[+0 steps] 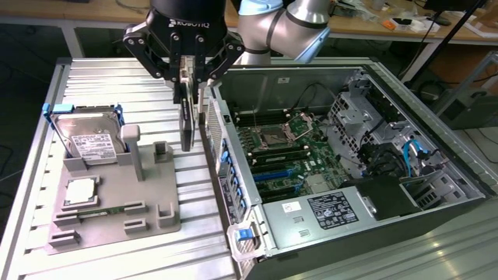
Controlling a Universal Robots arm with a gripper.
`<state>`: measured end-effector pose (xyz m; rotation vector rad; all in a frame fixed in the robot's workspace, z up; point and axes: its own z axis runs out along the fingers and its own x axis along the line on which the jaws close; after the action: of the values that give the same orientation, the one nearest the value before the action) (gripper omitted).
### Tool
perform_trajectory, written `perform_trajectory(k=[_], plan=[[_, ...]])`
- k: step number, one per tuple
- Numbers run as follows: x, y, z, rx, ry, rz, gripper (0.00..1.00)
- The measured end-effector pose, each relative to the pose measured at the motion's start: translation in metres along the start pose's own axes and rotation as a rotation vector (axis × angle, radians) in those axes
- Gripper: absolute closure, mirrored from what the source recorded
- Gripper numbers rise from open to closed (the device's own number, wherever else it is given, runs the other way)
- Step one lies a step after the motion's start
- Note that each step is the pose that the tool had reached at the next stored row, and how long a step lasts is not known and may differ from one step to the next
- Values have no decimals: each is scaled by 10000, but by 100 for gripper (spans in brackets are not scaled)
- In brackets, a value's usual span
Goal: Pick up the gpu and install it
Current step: 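Pick up the gpu and move the gpu toward the slot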
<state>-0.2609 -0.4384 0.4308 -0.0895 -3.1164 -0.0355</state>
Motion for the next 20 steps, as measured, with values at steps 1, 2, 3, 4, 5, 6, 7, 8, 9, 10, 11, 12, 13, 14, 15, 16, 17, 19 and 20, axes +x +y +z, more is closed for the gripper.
perform_trajectory(k=[1,2,3,4,5,6,7,8,9,10,11,12,13,14,15,16,17,19,20], plan=[[-7,1,0,0,0,0,73],[-13,1,0,0,0,0,73],[-22,1,-1,0,0,-1,73],[-28,2,-1,0,1,0,73],[-37,2,-1,0,0,0,73],[-46,3,-1,0,0,0,73],[-52,3,-1,-1,-1,0,73],[-58,4,-1,-1,0,0,73],[-66,4,-2,0,0,0,73],[-73,4,-2,0,0,0,73],[-81,5,-2,0,0,0,73],[-89,5,-2,0,0,0,73],[-95,6,-2,0,0,0,73],[-103,6,-2,0,0,-1,73],[-110,7,-3,0,0,0,73],[-117,7,-3,0,0,0,73],[-130,8,-3,-1,0,0,73],[-148,9,-4,0,0,0,73],[-156,9,-3,-1,0,0,73]])
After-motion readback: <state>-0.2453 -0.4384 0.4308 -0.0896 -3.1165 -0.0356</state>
